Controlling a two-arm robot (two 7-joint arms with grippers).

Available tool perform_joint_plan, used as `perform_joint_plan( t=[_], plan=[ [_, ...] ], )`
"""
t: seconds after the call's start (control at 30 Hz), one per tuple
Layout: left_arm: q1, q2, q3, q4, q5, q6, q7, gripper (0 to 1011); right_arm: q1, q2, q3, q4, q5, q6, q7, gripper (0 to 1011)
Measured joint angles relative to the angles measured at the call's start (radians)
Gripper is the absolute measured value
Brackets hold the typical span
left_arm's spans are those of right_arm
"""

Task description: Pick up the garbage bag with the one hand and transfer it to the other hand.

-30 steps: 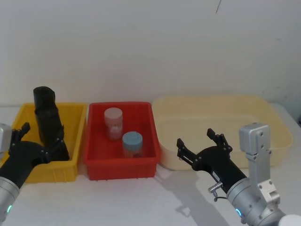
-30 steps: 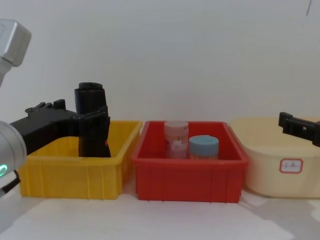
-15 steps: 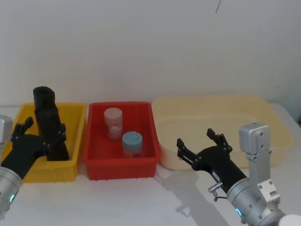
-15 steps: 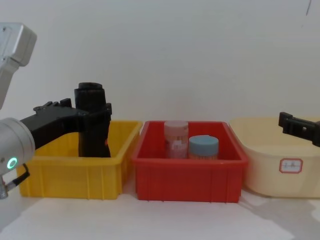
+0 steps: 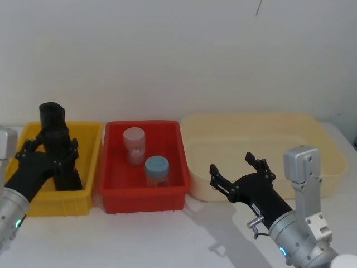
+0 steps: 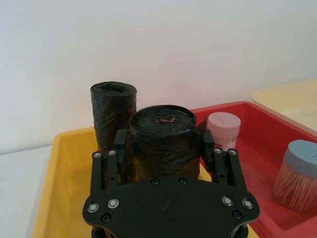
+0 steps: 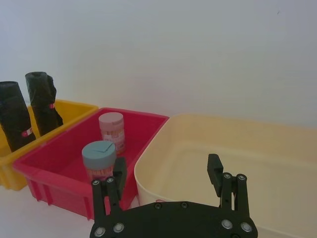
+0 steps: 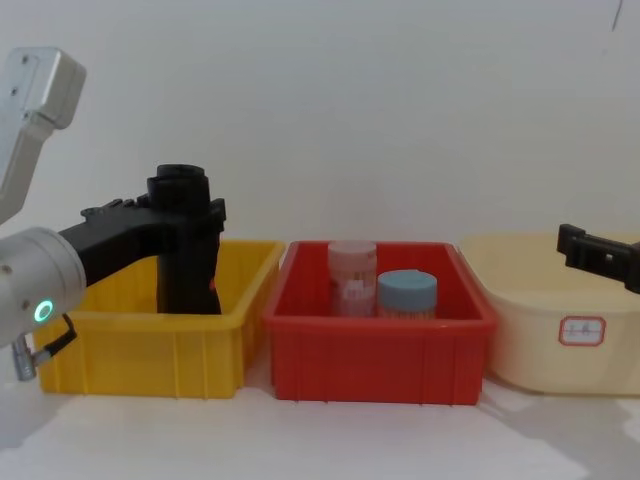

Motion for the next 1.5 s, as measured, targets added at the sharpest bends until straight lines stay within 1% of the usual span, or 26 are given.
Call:
perform_joint_plan(
  t=[0.07,0.1,0.23,0.27,0.37,0.4,0.6,0.73,1.03,1.07,1.2,1.23,1.3,1.37,1.4,1.5],
  plan=[
    [-0.009,-0.006,-0.002,0.013,-0.002,-0.004,-0.005,840,0.000,0.000,0.000,0.000,0.000,0.000,0.000,1001],
    [-0.015,-0.009,-0.004,0.023,-0.003,-0.007,-0.007,789,0.000,0.000,0.000,0.000,0.000,0.000,0.000,1001],
    [-0.024,-0.016,-0.007,0.038,-0.004,-0.011,-0.013,711,0.000,0.000,0.000,0.000,0.000,0.000,0.000,1001],
    [-0.028,-0.019,-0.008,0.043,-0.005,-0.013,-0.015,657,0.000,0.000,0.000,0.000,0.000,0.000,0.000,1001],
    [-0.034,-0.024,-0.011,0.055,-0.005,-0.016,-0.020,586,0.000,0.000,0.000,0.000,0.000,0.000,0.000,1001],
    [-0.035,-0.024,-0.011,0.056,-0.005,-0.017,-0.021,576,0.000,0.000,0.000,0.000,0.000,0.000,0.000,1001],
    [-0.043,-0.030,-0.016,0.062,-0.005,-0.019,-0.028,557,0.000,0.000,0.000,0.000,0.000,0.000,0.000,1001],
    [-0.047,-0.030,-0.018,0.051,-0.004,-0.015,-0.035,557,0.000,0.000,0.000,0.000,0.000,0.000,0.000,1001],
    [-0.072,-0.017,-0.012,-0.024,0.003,0.018,-0.073,557,0.000,0.000,0.000,0.000,0.000,0.000,0.000,1001],
    [-0.081,-0.013,-0.008,-0.039,0.005,0.027,-0.084,557,0.000,0.000,0.000,0.000,0.000,0.000,0.000,1001],
    [-0.101,-0.008,0.000,-0.061,0.007,0.041,-0.107,557,0.000,0.000,0.000,0.000,0.000,0.000,0.000,1001],
    [-0.112,-0.006,0.005,-0.069,0.007,0.048,-0.122,557,0.000,0.000,0.000,0.000,0.000,0.000,0.000,1001],
    [-0.122,-0.005,0.011,-0.075,0.008,0.054,-0.134,557,0.000,0.000,0.000,0.000,0.000,0.000,0.000,1000],
    [-0.145,-0.004,0.023,-0.081,0.006,0.064,-0.161,557,0.000,0.000,0.000,0.000,0.000,0.000,0.000,1001],
    [-0.145,-0.004,0.023,-0.081,0.006,0.064,-0.161,557,0.000,0.000,0.000,0.000,0.000,0.000,0.000,1001],
    [-0.175,-0.008,0.041,-0.079,-0.002,0.073,-0.200,557,0.000,0.000,0.000,0.000,0.000,0.000,0.000,1001]
  ],
)
